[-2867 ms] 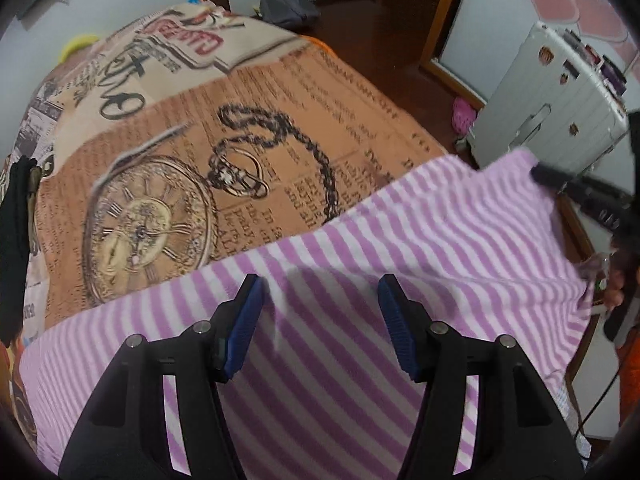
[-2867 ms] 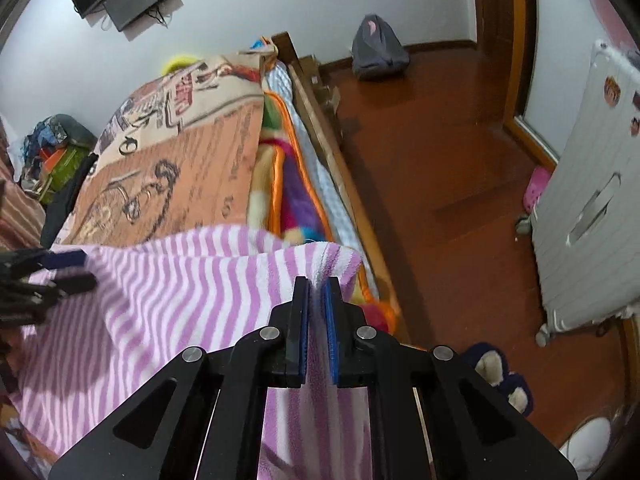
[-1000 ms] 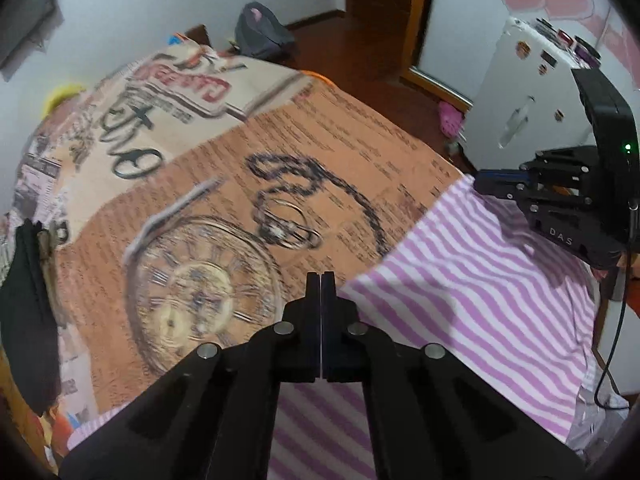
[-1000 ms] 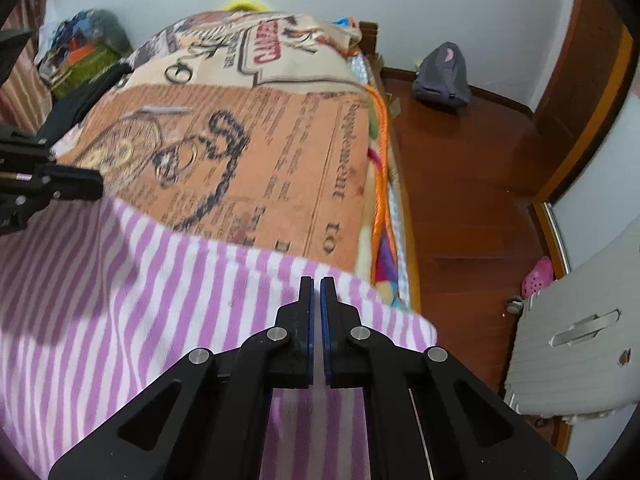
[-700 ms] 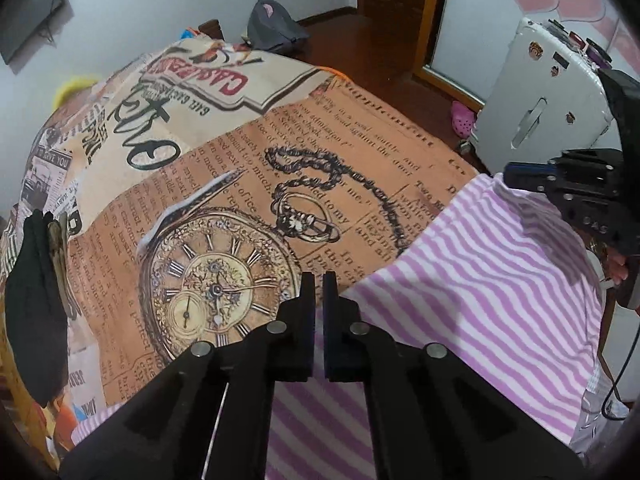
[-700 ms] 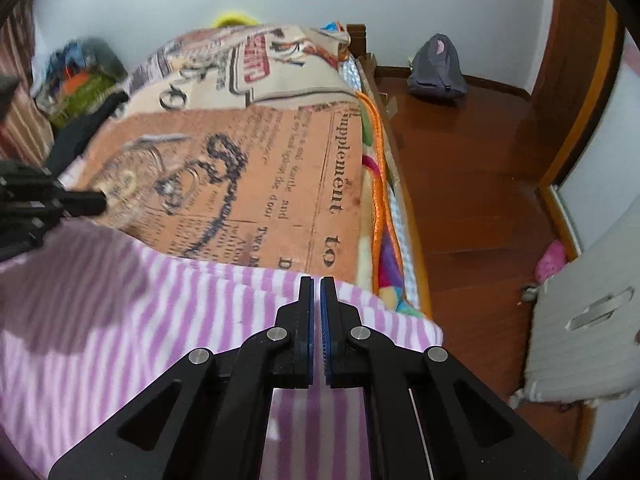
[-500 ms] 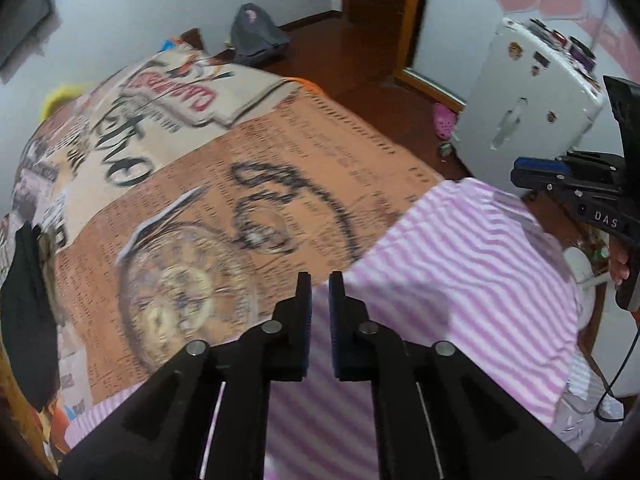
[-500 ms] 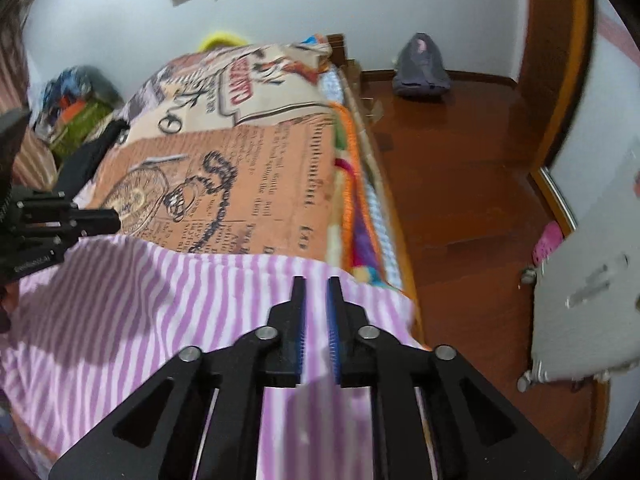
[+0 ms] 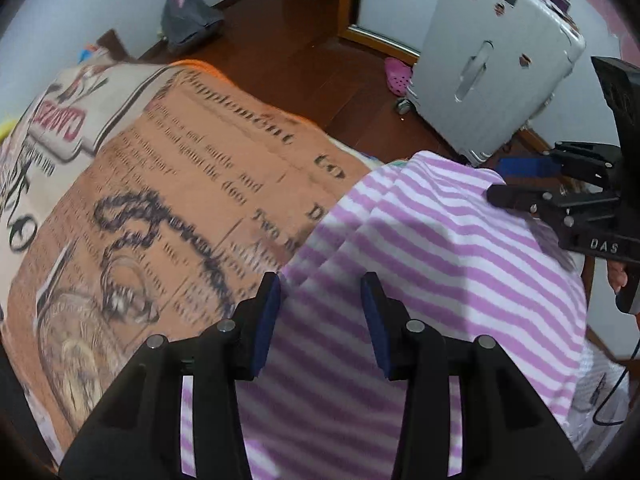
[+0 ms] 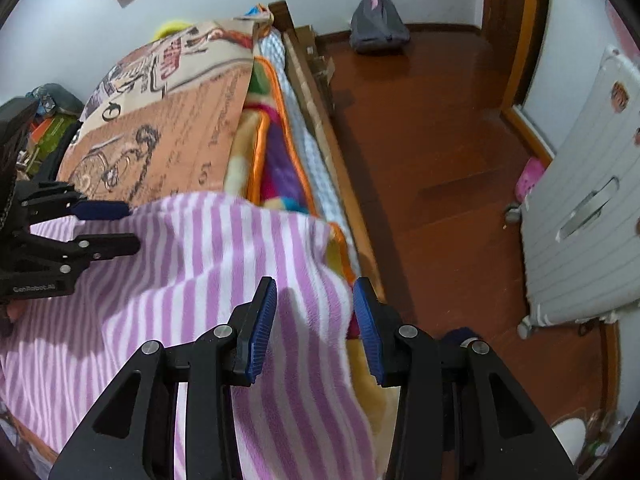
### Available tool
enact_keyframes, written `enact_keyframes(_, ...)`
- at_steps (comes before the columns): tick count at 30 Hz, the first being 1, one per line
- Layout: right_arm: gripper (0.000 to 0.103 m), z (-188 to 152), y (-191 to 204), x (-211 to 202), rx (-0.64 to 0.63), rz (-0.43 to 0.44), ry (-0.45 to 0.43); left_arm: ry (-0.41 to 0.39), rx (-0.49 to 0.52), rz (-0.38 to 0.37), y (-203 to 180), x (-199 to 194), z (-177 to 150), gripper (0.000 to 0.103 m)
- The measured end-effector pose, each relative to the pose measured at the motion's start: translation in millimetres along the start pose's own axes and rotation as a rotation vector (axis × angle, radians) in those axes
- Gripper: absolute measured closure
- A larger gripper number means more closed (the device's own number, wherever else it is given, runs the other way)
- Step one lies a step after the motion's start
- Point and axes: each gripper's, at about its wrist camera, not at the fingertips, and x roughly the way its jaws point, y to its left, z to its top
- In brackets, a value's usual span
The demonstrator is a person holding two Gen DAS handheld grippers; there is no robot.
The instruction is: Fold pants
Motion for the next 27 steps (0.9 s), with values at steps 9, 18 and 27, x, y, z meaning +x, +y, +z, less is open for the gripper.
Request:
enact_keyframes(9, 0.052, -18.4, -25.1, 11.9, 0.102, 0.091, 0.002, -0.020, 0.048, -0.032, -7.7, 2.6, -0.1, 0.096)
enact_keyframes(18, 0.092, -18.2, -2.9, 4.1, 0.001, 0.074, -0.034, -0.088, 0.046, 0.023, -9.9, -12.9, 1.6, 0.099)
enact_keyframes(27, 0.093, -2.6, -2.6, -4.9, 0.015, -0.021, -0.114, -0.093, 0.031, 0.084, -5.3, -11.7, 6.4, 0.099)
